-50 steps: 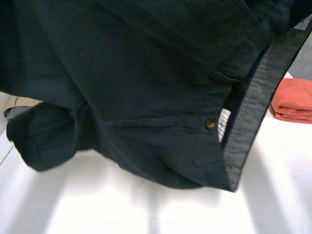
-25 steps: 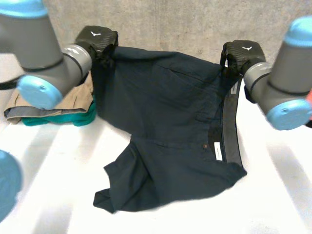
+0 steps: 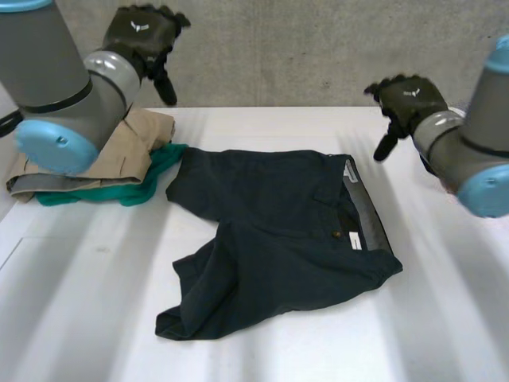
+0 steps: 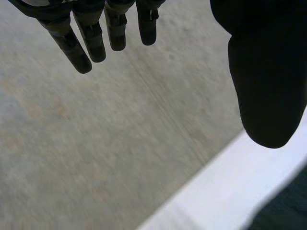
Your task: Fold the laundry.
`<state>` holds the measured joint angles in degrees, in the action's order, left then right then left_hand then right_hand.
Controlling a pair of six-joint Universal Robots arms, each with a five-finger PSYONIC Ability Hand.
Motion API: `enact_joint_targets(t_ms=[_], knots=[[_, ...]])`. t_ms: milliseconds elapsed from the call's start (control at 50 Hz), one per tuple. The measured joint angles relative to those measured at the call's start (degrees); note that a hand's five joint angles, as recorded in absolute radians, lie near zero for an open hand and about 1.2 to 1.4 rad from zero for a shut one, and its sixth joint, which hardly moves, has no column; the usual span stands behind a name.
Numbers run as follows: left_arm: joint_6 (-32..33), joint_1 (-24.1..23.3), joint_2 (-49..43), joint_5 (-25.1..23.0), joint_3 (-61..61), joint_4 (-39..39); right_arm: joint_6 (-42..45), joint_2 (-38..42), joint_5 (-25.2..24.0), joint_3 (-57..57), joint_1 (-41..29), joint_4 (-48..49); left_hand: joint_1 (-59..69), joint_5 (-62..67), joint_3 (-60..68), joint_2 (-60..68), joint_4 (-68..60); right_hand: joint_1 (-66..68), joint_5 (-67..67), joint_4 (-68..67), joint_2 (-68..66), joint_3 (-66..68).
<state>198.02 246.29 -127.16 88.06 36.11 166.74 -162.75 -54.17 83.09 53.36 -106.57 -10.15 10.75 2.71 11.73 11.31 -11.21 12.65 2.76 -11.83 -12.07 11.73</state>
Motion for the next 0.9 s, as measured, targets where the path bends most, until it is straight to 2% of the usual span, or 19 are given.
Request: enact_joint_targets(t_ms=[20, 40, 60, 80, 100, 140, 200, 220, 240, 280, 380, 440, 460, 580, 680, 780, 820, 900], knots=[[0.1, -0.11, 0.71, 0.1, 1.12, -0.1, 0.17, -0.37, -0.53, 0.29, 0.14, -0.69, 0.02, 0.0, 0.0, 0.01, 0.0, 0.12, 0.03, -0.03, -0.04, 0.05], [0.47, -0.52, 3.56, 0.35, 5.76, -0.61, 1.31, -2.24, -3.37, 2.02, 0.87, -4.31, 0.97, 0.27, 0.52, 0.67, -0.75, 2.17, 2.09, -2.55, -2.57, 2.74], [0.47, -0.52, 3.56, 0.35, 5.76, -0.61, 1.31, -2.24, -3.37, 2.02, 0.87, -4.31, 0.97, 0.27, 0.52, 0.67, -0.75, 2.17, 2.09, -2.55, -2.57, 2.74], [0.91, -1.3, 8.51, 0.65, 14.34, -1.23, 4.46, -5.57, -8.61, 5.82, 2.35, -10.12, 6.03, 3.49, 4.63, 5.14, -5.05, 9.92, 9.78, -10.12, -10.6, 10.75], [1.03, -1.6, 10.35, 0.7, 17.59, -1.47, 4.91, -5.97, -9.2, 6.31, 2.54, -10.8, 8.13, 5.39, 6.12, 6.83, -6.94, 10.86, 11.0, -11.36, -11.42, 11.63], [1.3, -2.26, 14.6, 0.83, 25.14, -1.94, 9.51, -9.68, -14.66, 11.46, 4.44, -16.05, 14.97, 11.81, 12.56, 12.99, -13.38, 23.68, 22.94, -23.54, -24.26, 23.8], [1.52, -3.12, 20.16, 0.64, 35.59, -2.69, 14.76, -13.26, -19.7, 17.51, 6.53, -19.79, 23.78, 20.22, 21.56, 21.97, -21.88, 32.2, 31.38, -32.29, -32.44, 32.48], [1.52, -3.12, 20.16, 0.64, 35.59, -2.69, 14.76, -13.26, -19.7, 17.51, 6.53, -19.79, 23.78, 20.22, 21.56, 21.97, -21.88, 32.2, 31.38, -32.29, -32.44, 32.48], [1.47, -3.71, 24.05, -0.15, 43.36, -3.4, 18.53, -15.65, -23.04, 22.26, 7.98, -21.3, 32.1, 28.6, 29.76, 30.24, -30.33, 36.39, 35.83, -36.91, -37.03, 37.17], [1.33, -4.05, 26.66, -1.15, 48.74, -4.02, 21.28, -17.26, -25.41, 25.9, 8.97, -21.85, 36.57, 33.16, 34.34, 34.87, -34.93, 37.88, 37.62, -38.73, -38.44, 38.8], [0.41, -4.78, 32.12, -5.95, 61.68, -6.28, 28.77, -20.86, -32.43, 36.53, 11.12, -21.29, 37.1, 35.07, 36.05, 36.58, -36.77, 39.39, 39.47, -40.5, -40.17, 40.52], [0.0, -4.97, 32.96, -7.76, 64.75, -7.04, 30.6, -21.58, -34.7, 39.65, 11.51, -20.16, 36.25, 34.35, 35.21, 35.71, -35.95, 38.55, 38.49, -39.47, -39.23, 39.53], [-0.4, -5.11, 33.17, -9.06, 66.74, -7.57, 31.65, -21.93, -36.41, 42.06, 11.66, -18.59, 30.7, 29.27, 30.28, 30.68, -30.74, 35.56, 35.77, -36.71, -36.12, 36.5], [-1.7, -5.15, 30.0, -10.03, 68.75, -6.87, 32.89, -21.55, -38.73, 47.77, 10.98, -10.04, 20.45, 18.64, 20.07, 20.32, -20.22, 24.1, 22.88, -24.5, -24.68, 24.64], [-2.17, -5.09, 24.31, -7.58, 66.66, -4.37, 32.82, -19.3, -37.54, 50.5, 9.9, -0.61, 9.08, 6.82, 8.42, 9.15, -8.35, 19.46, 17.98, -20.27, -19.65, 19.98], [-2.19, -6.19, 20.56, -4.68, 64.46, -2.2, 32.26, -17.03, -35.91, 51.42, 9.12, 5.66, 4.73, 1.55, 2.99, 4.02, -3.26, 18.21, 16.34, -18.47, -18.28, 18.67], [-2.12, -7.15, 19.26, -2.63, 63.42, -0.42, 31.75, -16.03, -35.21, 51.42, 8.73, 7.7, 4.35, 0.99, 2.57, 3.09, -2.46, 19.97, 18.71, -20.0, -20.22, 20.71], [-1.72, -9.01, 17.14, 1.79, 61.7, 3.38, 30.09, -14.18, -33.57, 50.79, 7.75, 10.72, 4.35, 1.0, 2.57, 2.94, -2.42, 43.13, 43.1, -44.27, -44.15, 44.54]])
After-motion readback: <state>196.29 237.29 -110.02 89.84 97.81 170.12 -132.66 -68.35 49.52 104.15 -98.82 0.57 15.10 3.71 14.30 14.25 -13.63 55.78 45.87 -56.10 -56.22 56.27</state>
